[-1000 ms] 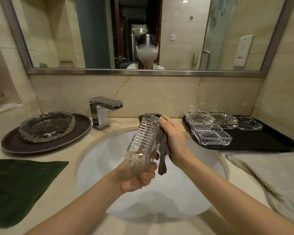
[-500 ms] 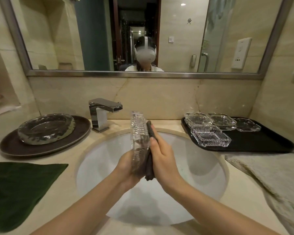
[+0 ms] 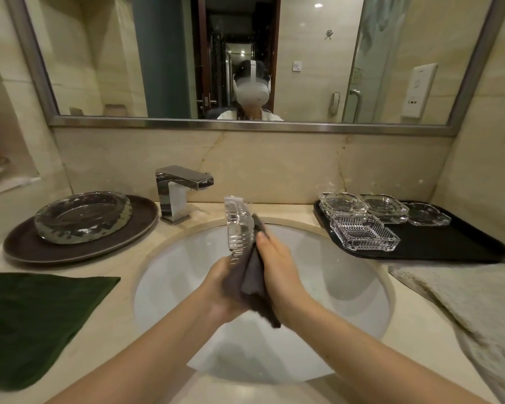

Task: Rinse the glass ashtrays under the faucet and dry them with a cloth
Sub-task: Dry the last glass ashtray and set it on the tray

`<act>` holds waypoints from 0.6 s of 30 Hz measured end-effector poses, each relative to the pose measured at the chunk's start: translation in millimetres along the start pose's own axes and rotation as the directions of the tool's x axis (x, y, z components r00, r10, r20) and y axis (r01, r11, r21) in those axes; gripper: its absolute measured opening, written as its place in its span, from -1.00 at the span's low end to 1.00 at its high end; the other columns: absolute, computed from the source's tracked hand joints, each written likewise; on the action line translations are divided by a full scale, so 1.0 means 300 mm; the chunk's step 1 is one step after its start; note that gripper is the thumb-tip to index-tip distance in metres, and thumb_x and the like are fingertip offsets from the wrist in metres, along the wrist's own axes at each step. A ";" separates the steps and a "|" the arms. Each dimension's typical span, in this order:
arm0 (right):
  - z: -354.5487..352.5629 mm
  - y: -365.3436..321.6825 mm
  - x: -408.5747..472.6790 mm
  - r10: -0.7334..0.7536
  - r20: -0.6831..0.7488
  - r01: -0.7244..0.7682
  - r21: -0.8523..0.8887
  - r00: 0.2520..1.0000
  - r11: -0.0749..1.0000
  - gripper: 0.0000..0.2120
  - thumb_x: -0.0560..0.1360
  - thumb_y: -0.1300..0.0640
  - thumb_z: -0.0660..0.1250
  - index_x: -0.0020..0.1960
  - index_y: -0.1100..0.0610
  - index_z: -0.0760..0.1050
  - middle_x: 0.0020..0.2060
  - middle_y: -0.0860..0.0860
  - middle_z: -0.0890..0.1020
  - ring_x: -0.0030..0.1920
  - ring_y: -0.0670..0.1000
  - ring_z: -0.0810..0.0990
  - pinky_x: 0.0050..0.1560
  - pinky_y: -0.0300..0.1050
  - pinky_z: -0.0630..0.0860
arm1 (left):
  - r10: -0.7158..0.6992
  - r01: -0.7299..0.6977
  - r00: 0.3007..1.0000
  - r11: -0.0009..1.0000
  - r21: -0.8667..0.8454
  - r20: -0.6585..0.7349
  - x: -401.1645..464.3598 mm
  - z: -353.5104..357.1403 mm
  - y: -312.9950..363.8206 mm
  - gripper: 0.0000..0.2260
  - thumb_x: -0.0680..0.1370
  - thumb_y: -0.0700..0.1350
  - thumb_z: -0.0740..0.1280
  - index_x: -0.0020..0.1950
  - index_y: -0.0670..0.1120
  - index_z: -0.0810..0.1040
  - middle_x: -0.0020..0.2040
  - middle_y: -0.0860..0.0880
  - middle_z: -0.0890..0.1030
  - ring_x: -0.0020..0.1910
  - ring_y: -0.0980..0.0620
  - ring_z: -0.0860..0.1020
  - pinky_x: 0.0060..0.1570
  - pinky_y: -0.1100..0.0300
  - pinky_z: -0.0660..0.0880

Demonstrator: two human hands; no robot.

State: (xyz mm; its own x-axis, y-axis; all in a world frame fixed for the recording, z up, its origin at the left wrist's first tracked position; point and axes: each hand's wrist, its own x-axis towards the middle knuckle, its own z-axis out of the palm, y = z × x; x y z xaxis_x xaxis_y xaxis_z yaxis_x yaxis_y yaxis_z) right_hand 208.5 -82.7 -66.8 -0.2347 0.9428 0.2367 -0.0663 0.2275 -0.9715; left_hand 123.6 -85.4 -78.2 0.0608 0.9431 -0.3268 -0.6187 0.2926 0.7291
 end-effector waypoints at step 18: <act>-0.148 0.069 0.031 -0.608 0.634 0.827 -0.558 0.478 0.068 -0.62 0.54 0.35 0.11 0.34 0.41 0.32 0.38 0.25 0.33 0.43 0.30 0.21 0.42 0.10 0.23 | -0.250 0.259 0.965 0.956 0.136 -0.076 -0.027 0.001 -0.017 -0.57 0.51 -0.18 0.12 -0.58 -0.13 0.43 -0.60 -0.01 0.35 -0.67 0.08 0.33 -0.54 0.34 0.19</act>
State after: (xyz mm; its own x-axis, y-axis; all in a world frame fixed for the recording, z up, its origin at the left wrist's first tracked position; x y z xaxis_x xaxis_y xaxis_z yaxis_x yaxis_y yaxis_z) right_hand 248.1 -58.5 -85.1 -0.6869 0.1581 0.7094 0.3428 0.9311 0.1244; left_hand 126.4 -94.5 -79.0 0.1538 0.8251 -0.5437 -0.4699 0.5451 0.6943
